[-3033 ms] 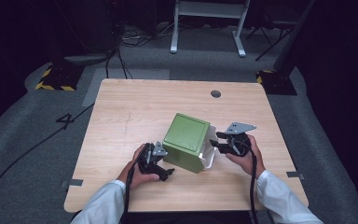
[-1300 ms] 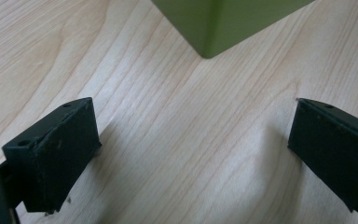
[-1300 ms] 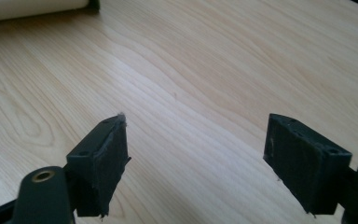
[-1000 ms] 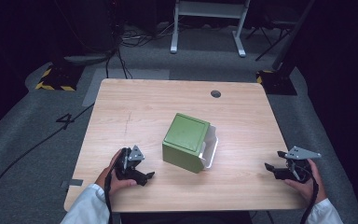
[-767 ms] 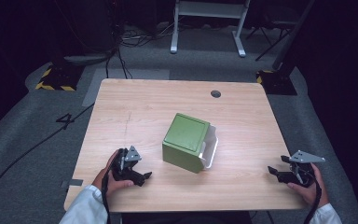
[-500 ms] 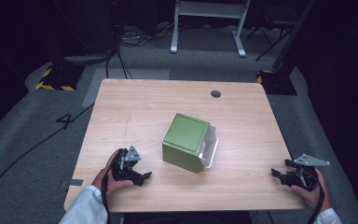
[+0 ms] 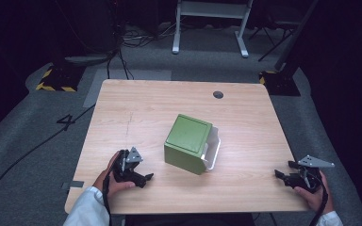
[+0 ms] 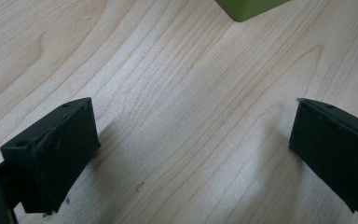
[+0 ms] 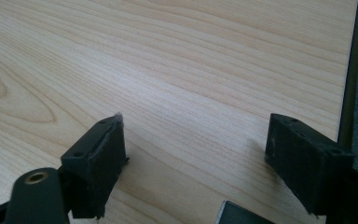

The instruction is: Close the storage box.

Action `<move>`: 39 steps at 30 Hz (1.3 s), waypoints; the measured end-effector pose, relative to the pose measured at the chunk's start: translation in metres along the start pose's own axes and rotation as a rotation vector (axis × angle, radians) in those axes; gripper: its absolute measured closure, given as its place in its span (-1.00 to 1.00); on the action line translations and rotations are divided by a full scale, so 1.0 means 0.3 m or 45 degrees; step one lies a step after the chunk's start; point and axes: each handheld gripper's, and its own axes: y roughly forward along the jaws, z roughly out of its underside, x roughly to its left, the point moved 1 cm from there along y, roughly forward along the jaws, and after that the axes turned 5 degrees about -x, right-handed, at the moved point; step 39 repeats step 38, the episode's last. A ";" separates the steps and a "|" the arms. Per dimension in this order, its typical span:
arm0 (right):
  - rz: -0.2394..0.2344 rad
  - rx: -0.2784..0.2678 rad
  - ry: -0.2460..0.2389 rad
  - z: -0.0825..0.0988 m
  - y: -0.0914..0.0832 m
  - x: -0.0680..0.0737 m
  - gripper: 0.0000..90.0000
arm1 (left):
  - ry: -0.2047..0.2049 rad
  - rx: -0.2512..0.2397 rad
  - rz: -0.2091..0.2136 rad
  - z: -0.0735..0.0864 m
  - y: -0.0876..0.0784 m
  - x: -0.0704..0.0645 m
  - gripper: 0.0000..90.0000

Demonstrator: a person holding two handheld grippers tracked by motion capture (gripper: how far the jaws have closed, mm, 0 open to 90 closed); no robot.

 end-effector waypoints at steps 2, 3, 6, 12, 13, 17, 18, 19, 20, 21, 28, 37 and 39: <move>0.001 0.000 0.001 -0.001 0.001 0.000 -0.56 | 0.002 0.002 0.002 -0.001 0.001 0.001 -0.99; 0.004 0.000 0.002 -0.001 0.002 0.000 -0.56 | 0.003 0.002 0.003 -0.001 0.001 0.002 -0.99; 0.018 0.002 0.013 -0.004 0.005 0.003 -0.56 | 0.002 0.000 0.005 -0.001 0.002 0.002 -0.99; 0.025 0.001 0.019 -0.005 0.007 0.005 -0.56 | 0.010 0.000 0.014 -0.001 0.002 0.005 -0.99; 0.025 0.001 0.019 -0.005 0.007 0.005 -0.56 | 0.011 0.000 0.015 -0.001 0.002 0.005 -0.99; 0.025 0.001 0.019 -0.005 0.007 0.005 -0.56 | 0.012 -0.001 0.018 -0.002 0.003 0.007 -1.00; 0.025 0.001 0.019 -0.005 0.007 0.005 -0.56 | 0.014 -0.001 0.019 -0.002 0.004 0.008 -1.00; 0.024 0.001 0.020 -0.005 0.007 0.005 -0.55 | 0.014 -0.001 0.019 -0.002 0.004 0.008 -1.00; 0.024 0.001 0.020 -0.005 0.007 0.005 -0.55 | 0.012 -0.001 0.020 -0.003 0.004 0.008 -1.00; 0.024 0.001 0.021 -0.005 0.007 0.005 -0.55 | 0.013 -0.001 0.020 -0.003 0.004 0.008 -1.00; 0.024 -0.001 0.019 -0.006 0.008 0.003 -0.55 | 0.016 0.000 0.023 -0.003 0.005 0.010 -1.00; 0.025 -0.002 0.017 -0.007 0.010 0.002 -0.55 | 0.016 0.001 0.017 -0.006 0.006 0.013 -1.00; 0.025 -0.002 0.017 -0.007 0.010 0.002 -0.55 | 0.011 0.001 0.018 -0.007 0.008 0.013 -1.00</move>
